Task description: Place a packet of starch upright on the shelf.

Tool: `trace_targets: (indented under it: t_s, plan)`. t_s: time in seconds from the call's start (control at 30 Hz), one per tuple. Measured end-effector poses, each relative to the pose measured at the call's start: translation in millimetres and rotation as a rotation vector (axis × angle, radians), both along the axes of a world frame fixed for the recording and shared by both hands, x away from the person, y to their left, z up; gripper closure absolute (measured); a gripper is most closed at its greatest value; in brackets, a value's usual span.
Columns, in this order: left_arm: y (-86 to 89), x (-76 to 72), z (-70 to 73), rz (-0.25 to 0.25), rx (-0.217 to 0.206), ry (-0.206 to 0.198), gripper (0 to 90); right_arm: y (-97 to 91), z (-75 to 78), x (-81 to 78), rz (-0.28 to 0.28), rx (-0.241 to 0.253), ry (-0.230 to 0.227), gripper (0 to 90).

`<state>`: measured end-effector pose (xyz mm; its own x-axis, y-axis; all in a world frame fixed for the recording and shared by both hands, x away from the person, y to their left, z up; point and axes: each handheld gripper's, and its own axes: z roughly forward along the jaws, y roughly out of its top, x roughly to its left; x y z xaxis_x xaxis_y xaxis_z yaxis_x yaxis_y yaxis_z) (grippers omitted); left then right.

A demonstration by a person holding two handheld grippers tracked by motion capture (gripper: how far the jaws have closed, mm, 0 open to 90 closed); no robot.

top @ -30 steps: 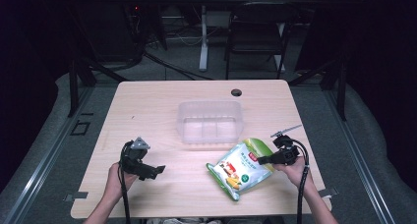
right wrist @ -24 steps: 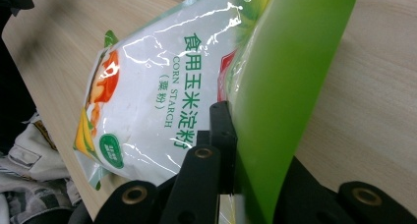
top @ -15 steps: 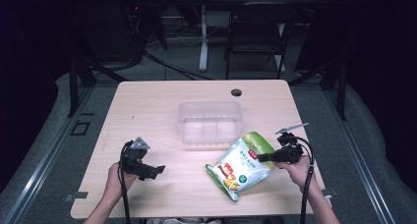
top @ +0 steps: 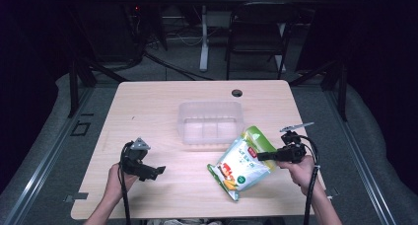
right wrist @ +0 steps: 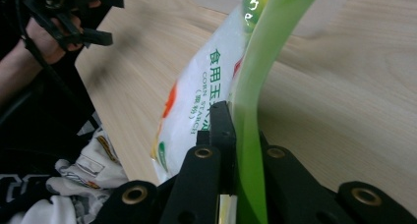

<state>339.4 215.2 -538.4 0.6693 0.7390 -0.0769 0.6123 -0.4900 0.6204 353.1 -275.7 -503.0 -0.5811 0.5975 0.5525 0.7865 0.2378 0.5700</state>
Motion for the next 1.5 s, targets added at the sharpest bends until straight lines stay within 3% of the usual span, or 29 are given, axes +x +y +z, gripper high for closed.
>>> trace_targets:
  t_s: [0.23,0.6,1.03,1.5]
  plan:
    - [0.0,0.0,-0.1,0.003,-0.002,0.001,1.6,4.6,6.8,-3.6,0.005,0.009,-0.018,90.0]
    - [0.0,0.0,-0.3,0.002,0.002,0.003,1.6,10.5,11.2,-5.7,0.034,0.128,0.011,90.0]
    - [1.3,0.1,-1.9,0.01,0.006,0.0,1.6,31.9,29.7,-5.0,0.045,0.082,-0.042,90.0]
    - [1.7,0.1,-1.3,0.001,0.002,0.008,1.7,44.3,45.7,-0.9,0.064,0.132,-0.04,90.0]
